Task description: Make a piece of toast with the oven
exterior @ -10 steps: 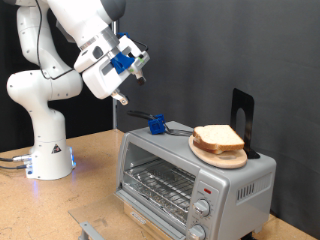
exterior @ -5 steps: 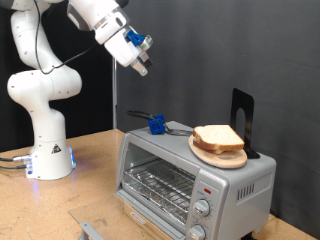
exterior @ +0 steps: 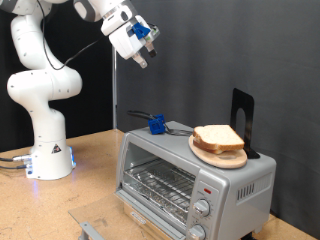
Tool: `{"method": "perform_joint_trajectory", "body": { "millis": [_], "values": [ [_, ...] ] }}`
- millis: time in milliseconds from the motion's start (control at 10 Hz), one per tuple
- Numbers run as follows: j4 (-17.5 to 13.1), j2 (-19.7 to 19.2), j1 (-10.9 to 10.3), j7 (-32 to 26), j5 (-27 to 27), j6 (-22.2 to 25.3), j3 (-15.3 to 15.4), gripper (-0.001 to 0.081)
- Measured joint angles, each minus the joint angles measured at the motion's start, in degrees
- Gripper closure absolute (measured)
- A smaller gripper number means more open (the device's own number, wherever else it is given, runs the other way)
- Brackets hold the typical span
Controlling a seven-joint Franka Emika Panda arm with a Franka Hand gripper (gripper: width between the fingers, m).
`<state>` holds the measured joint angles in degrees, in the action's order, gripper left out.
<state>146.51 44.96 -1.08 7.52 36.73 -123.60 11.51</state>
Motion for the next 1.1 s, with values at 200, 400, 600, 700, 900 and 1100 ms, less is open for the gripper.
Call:
{"method": "perform_joint_trajectory", "body": {
  "millis": [200,400,600,700,900,1100],
  "values": [
    [-0.4,-0.1,0.6,0.7,-0.8,2.0,0.1,-0.0002],
    [-0.3,-0.2,0.7,0.7,-0.8,2.1,0.0,-0.0002],
    [1.1,-0.5,1.0,0.7,-1.9,0.3,1.5,-0.0002],
    [2.1,-1.1,1.4,0.7,-2.6,-1.3,2.8,-0.0002],
    [4.0,-2.8,1.9,0.5,-3.3,-4.7,5.1,-0.0002],
    [5.6,-4.5,1.9,-1.0,-3.3,-8.5,6.6,-0.0002]
  ]
}}
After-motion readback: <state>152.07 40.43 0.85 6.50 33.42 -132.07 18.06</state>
